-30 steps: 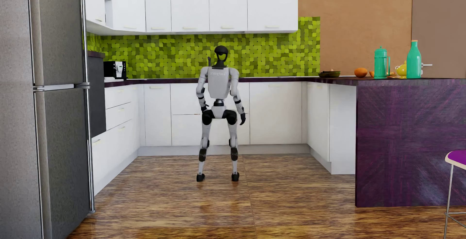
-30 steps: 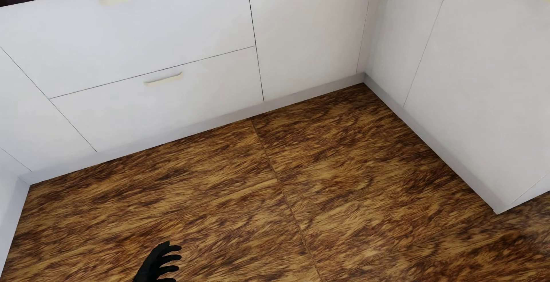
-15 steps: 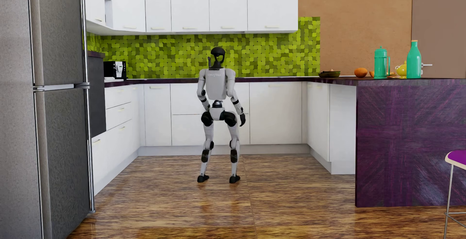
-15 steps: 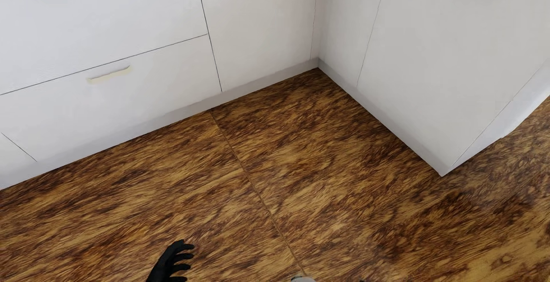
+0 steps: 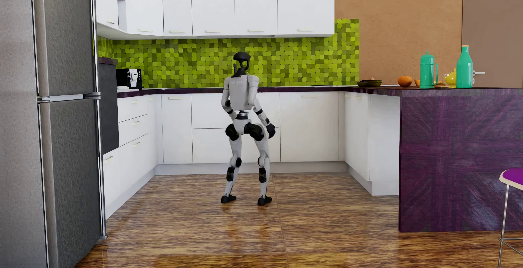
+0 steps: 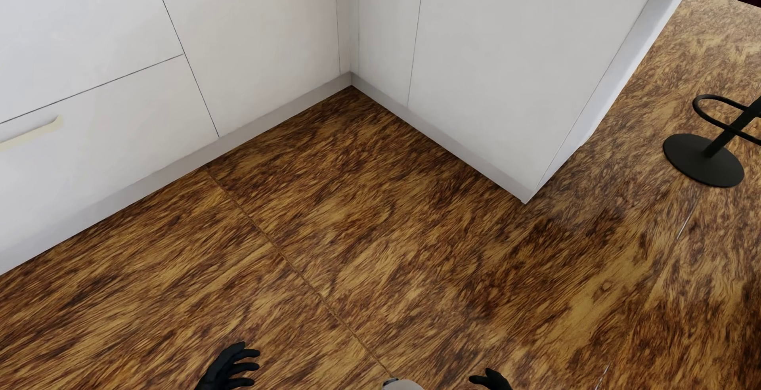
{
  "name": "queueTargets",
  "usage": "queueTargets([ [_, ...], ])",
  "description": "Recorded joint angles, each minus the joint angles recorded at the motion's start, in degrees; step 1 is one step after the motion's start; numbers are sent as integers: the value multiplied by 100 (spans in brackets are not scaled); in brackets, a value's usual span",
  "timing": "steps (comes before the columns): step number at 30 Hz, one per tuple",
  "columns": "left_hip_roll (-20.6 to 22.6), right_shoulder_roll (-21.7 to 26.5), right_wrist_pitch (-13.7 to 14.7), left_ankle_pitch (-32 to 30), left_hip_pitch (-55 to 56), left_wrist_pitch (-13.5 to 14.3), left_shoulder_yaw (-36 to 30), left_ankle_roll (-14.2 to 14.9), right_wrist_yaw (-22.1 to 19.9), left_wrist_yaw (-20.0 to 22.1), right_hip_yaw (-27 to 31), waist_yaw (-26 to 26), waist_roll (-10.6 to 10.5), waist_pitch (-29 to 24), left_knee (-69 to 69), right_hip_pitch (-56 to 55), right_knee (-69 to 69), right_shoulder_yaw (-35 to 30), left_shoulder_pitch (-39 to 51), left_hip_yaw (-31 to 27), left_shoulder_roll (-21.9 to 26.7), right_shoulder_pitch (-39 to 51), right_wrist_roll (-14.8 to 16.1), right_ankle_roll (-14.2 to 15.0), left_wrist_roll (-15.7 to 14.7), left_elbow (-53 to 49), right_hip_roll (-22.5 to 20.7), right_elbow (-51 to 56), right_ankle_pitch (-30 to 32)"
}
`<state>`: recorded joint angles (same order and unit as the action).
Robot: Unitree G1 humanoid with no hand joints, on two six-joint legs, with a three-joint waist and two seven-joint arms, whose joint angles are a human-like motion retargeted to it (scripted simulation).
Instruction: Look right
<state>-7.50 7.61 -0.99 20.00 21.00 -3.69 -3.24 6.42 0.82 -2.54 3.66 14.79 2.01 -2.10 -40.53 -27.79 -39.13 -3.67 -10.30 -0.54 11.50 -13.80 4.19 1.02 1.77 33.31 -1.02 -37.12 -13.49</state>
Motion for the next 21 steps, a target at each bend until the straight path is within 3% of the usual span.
queueTargets([
  [1,2,46,-175,21,-23,-67,-39,-105,128,49,-58,-20,83,35,-19,4,3,113,31,52,-104,18,-64,74,-42,-69,77,-48,36],
  [2,-45,2,-370,28,-1,-83,-134,33,222,86,-71,24,76,115,-16,21,166,323,-15,82,-168,28,-118,84,-70,-119,68,-26,293],
  [3,-132,94,-520,-26,-5,-55,-124,-12,249,70,-64,61,9,199,104,42,358,80,12,127,-125,-18,-110,61,-93,25,-13,6,254],
  [5,-188,-118,-706,-134,-198,69,-35,-28,249,1,-65,196,39,169,366,106,432,273,-77,271,15,-5,-122,-157,-84,-20,-29,46,-77],
  [6,-231,-127,-699,-58,-158,100,-54,-36,204,-35,-55,182,11,137,240,89,458,147,-48,321,61,-56,-137,51,-71,-42,-30,23,65],
  [7,-236,-6,-647,24,-140,102,-7,-54,150,-68,-111,128,-12,72,104,95,445,31,49,344,-5,-101,-106,-16,-81,-70,22,23,222],
  [8,-223,34,-636,76,-101,140,-46,-77,132,-78,-102,167,-55,58,16,132,586,199,3,355,-89,-13,-101,155,-102,-123,57,-24,577],
  [10,-231,-97,-675,27,-161,195,-81,-87,96,-156,-72,264,-65,38,127,105,585,15,-84,428,-56,81,-115,52,-182,19,51,6,407],
  [13,-202,-89,-572,72,-184,-66,-225,-103,134,-194,-55,227,-113,14,102,62,577,175,-40,438,-125,10,-149,58,-314,-173,84,17,414],
  [14,-178,-71,-523,70,-131,-103,-179,-115,137,-232,-28,259,-110,98,116,-52,529,206,-43,480,16,21,-183,218,-327,-158,115,23,341],
  [15,-204,-89,-510,96,-178,-99,-44,-115,101,-240,-68,272,-107,72,101,-67,465,86,17,537,-22,-2,-265,9,-286,-88,129,61,263],
  [17,-252,-24,-479,168,-152,-12,-94,-118,20,-179,-112,253,-148,81,-6,-85,455,70,151,570,-145,-23,-349,125,-143,-63,139,-7,291],
  [19,-165,-5,-397,237,-179,162,-340,-111,-127,-75,35,80,-230,98,17,-43,713,62,39,385,-357,-164,-203,149,11,-118,60,-49,663],
  [21,-205,-39,-253,187,-264,126,-218,-114,-299,-132,49,292,-221,31,140,12,815,89,-173,391,-90,-175,20,117,-34,-88,2,76,482],
])
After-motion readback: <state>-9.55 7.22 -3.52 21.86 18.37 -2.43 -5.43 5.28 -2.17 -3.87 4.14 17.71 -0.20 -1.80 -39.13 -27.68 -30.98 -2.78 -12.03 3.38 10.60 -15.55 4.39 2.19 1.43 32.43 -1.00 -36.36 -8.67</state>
